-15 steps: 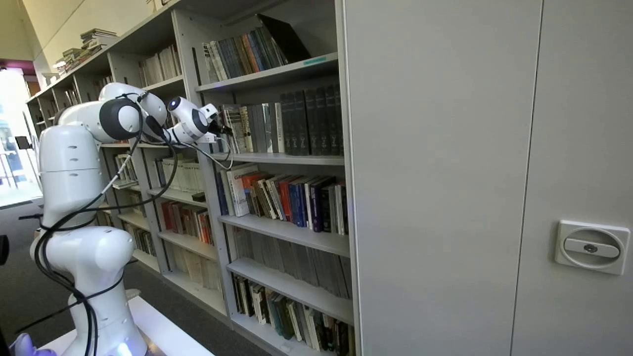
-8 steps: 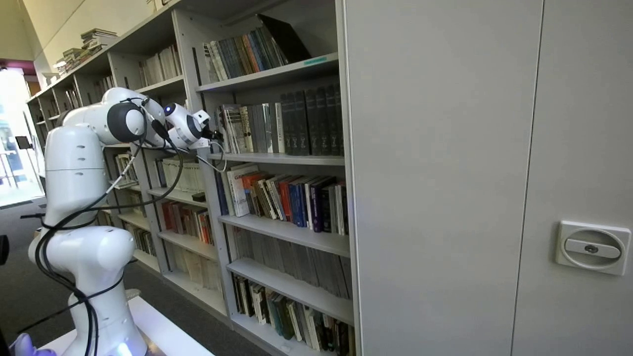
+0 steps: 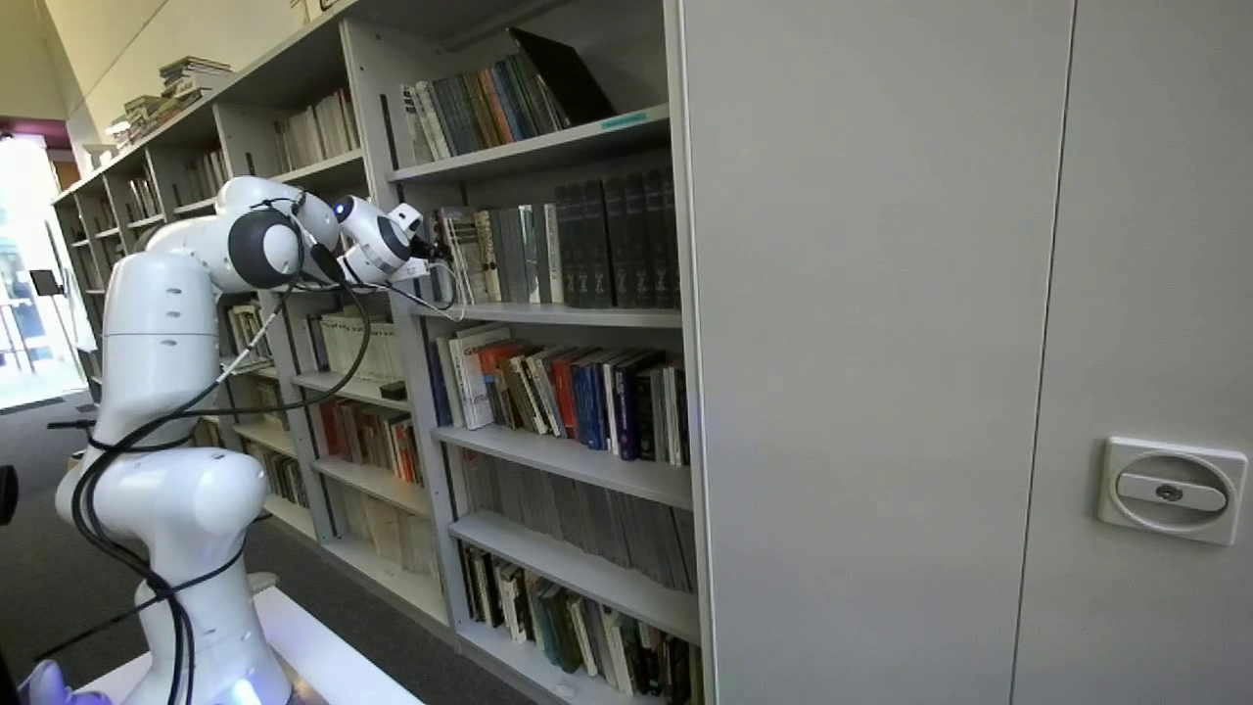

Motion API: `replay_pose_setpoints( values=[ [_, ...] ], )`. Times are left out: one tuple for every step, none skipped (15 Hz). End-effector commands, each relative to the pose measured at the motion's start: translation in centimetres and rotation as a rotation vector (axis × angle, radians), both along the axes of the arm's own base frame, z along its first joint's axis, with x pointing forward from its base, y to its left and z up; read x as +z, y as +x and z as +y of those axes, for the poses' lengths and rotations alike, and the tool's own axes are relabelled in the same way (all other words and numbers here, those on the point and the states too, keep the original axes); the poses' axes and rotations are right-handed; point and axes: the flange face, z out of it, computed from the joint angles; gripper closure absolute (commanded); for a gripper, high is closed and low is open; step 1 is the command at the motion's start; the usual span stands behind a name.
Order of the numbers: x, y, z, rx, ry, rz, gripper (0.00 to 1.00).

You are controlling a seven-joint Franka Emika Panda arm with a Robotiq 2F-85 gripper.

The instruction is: Pick up the small book from the shelf and move it to the right.

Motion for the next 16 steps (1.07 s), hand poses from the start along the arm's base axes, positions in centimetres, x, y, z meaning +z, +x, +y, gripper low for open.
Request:
replay_pose_setpoints(
  values=[
    [0.9,2.0,0.3,-0.021,-0.009,-0.047,0.00],
    [0.8,2.5,0.4,-0.026,-0.005,-0.049,0.00],
    [0.6,2.9,0.6,-0.029,-0.002,-0.049,0.00],
    [0.4,3.2,0.7,-0.032,-0.002,-0.050,0.00],
    [0.2,3.6,0.8,-0.034,-0.003,-0.052,0.00],
    [0.0,3.9,0.9,-0.037,-0.004,-0.051,0.00],
    [-0.2,4.2,1.0,-0.039,-0.005,-0.054,0.00],
    [-0.4,4.6,0.9,-0.045,-0.006,-0.054,0.00],
    [-0.5,4.9,0.8,-0.050,-0.007,-0.057,0.00],
    [-0.6,5.2,0.7,-0.057,-0.009,-0.060,0.00],
    [-0.5,5.5,0.5,-0.064,-0.009,-0.063,0.00],
    [-0.6,5.8,0.3,-0.071,-0.009,-0.066,0.01],
    [-0.4,6.1,0.0,-0.080,-0.009,-0.070,0.04],
    [-0.4,6.4,-0.3,-0.090,-0.009,-0.074,0.04],
    [-0.4,6.6,-0.6,-0.096,-0.009,-0.077,0.06],
    [-0.3,6.8,-0.9,-0.104,-0.009,-0.079,0.14]
  ],
)
